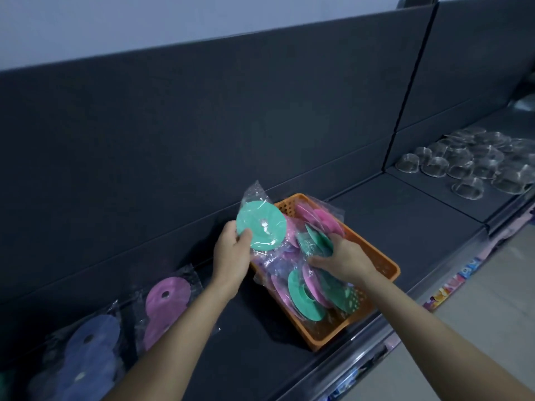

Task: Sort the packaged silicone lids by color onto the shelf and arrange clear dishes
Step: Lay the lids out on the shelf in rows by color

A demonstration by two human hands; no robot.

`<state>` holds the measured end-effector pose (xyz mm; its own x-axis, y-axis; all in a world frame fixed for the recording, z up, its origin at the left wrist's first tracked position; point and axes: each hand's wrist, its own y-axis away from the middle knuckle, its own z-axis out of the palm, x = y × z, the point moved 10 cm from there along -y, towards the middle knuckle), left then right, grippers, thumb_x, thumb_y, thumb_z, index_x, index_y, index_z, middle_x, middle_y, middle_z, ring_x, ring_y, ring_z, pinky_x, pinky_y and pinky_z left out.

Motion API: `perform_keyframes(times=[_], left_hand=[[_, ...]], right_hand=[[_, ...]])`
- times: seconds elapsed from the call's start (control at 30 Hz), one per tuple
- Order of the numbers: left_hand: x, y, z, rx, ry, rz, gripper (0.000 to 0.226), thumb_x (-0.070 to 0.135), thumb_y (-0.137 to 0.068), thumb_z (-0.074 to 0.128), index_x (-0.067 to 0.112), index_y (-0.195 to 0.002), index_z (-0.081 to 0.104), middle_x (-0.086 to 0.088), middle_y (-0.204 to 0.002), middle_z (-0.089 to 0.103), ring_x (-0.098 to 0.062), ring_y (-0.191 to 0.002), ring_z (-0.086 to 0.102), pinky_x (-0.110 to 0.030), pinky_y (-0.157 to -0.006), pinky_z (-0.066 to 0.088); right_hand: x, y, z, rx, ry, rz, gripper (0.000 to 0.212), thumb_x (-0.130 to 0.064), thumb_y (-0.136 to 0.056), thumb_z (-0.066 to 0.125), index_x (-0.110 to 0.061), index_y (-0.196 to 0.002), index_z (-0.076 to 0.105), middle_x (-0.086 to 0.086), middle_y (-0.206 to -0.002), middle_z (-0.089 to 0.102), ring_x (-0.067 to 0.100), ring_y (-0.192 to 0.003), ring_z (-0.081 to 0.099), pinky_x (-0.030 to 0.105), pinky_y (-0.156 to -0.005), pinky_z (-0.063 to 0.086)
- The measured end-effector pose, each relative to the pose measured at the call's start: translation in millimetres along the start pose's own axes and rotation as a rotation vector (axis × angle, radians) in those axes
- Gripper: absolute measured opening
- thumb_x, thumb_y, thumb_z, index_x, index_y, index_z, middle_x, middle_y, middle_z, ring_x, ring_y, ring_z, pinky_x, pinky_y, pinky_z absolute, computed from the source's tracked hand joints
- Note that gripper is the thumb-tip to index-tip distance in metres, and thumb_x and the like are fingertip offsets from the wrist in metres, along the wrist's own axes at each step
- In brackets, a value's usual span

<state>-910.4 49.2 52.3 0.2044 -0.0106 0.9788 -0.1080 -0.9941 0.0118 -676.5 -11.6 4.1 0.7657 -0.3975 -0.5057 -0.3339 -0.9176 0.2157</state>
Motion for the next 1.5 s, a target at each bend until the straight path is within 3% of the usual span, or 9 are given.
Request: perform_keyframes(times=[0.2,0.37,0.53,0.67,0.9,1.03,1.23,1.33,1.5], left_hand=[[-19,-1,-23,0.079,0.086,-0.106,0.009,0.021,-0.091,0.046,0.022,-0.093,0.055,-0.007,-0.104,0.064,-0.029,-0.095,0.064,-0.054,-0.083,0.054],[-34,2,-46,0.164,0.260,-0.181,0.011,0.007,-0.099,0.040,0.008,-0.103,0.051,-0.011,-0.101,0.061,-0.020,-0.083,0.061,-0.028,-0.064,0.054],[-48,12,-42,0.118,0.280,-0.264,0.012,0.009,-0.099,0.041,0.012,-0.096,0.053,-0.014,-0.104,0.062,-0.028,-0.089,0.059,-0.040,-0.079,0.052],[-55,22,-20,0.042,0.352,-0.332,0.012,0.010,-0.099,0.042,0.010,-0.101,0.054,-0.015,-0.103,0.064,-0.027,-0.082,0.063,-0.038,-0.069,0.053],[-50,20,11,0.039,0.487,-0.358,0.015,0.009,-0.100,0.040,0.003,-0.109,0.051,-0.022,-0.109,0.061,-0.036,-0.091,0.063,-0.052,-0.085,0.051],[-45,20,15,0.047,0.458,-0.348,0.012,0.010,-0.099,0.041,0.009,-0.100,0.053,-0.016,-0.104,0.063,-0.027,-0.085,0.062,-0.041,-0.076,0.053],[-43,28,-29,0.122,0.519,-0.324,0.011,0.006,-0.097,0.042,0.008,-0.093,0.052,-0.017,-0.110,0.062,-0.031,-0.096,0.064,-0.044,-0.078,0.056],[-42,38,-52,0.147,0.569,-0.294,0.004,0.008,-0.096,0.049,0.008,-0.097,0.053,-0.015,-0.108,0.063,-0.025,-0.092,0.064,-0.038,-0.070,0.058],[-56,64,-97,0.176,0.541,-0.291,0.034,0.005,-0.082,0.070,0.008,-0.111,0.052,-0.012,-0.108,0.067,-0.025,-0.093,0.067,-0.034,-0.072,0.056]], right_hand=[[2,-1,-16,0.150,0.058,-0.065,0.004,-0.017,-0.083,0.054,-0.017,-0.080,0.053,-0.001,-0.067,0.056,0.016,-0.057,0.054,0.025,-0.044,0.035],[2,3,-42,0.257,-0.027,-0.108,0.026,-0.005,-0.082,0.044,-0.013,-0.059,0.033,0.001,-0.052,0.040,0.017,-0.046,0.036,0.029,-0.042,0.022],[-8,8,-58,0.340,-0.263,-0.176,0.031,-0.006,-0.080,0.048,-0.013,-0.058,0.027,-0.001,-0.050,0.026,0.014,-0.051,0.022,0.031,-0.049,0.020],[-14,10,-68,0.349,-0.506,-0.198,0.031,-0.008,-0.081,0.050,-0.011,-0.057,0.030,0.002,-0.054,0.027,0.012,-0.050,0.022,0.030,-0.051,0.021],[-26,14,-69,0.370,-0.747,-0.228,0.036,-0.010,-0.085,0.054,-0.016,-0.053,0.039,-0.007,-0.050,0.035,0.010,-0.049,0.030,0.024,-0.048,0.027],[-36,20,-79,0.428,-0.810,-0.247,0.020,-0.012,-0.087,0.053,-0.003,-0.070,0.056,0.002,-0.062,0.048,0.007,-0.055,0.040,0.022,-0.051,0.035],[-68,32,-73,0.385,-0.932,-0.296,0.023,-0.010,-0.086,0.055,0.004,-0.068,0.048,0.005,-0.064,0.042,0.013,-0.060,0.038,0.027,-0.055,0.031],[-92,45,-54,0.328,-0.939,-0.307,0.023,-0.010,-0.087,0.056,-0.007,-0.065,0.049,0.003,-0.062,0.042,0.009,-0.056,0.037,0.022,-0.050,0.030],[-130,58,-17,0.209,-0.955,-0.323,0.021,-0.013,-0.086,0.057,-0.002,-0.069,0.052,0.002,-0.063,0.046,0.012,-0.061,0.042,0.025,-0.056,0.035]])
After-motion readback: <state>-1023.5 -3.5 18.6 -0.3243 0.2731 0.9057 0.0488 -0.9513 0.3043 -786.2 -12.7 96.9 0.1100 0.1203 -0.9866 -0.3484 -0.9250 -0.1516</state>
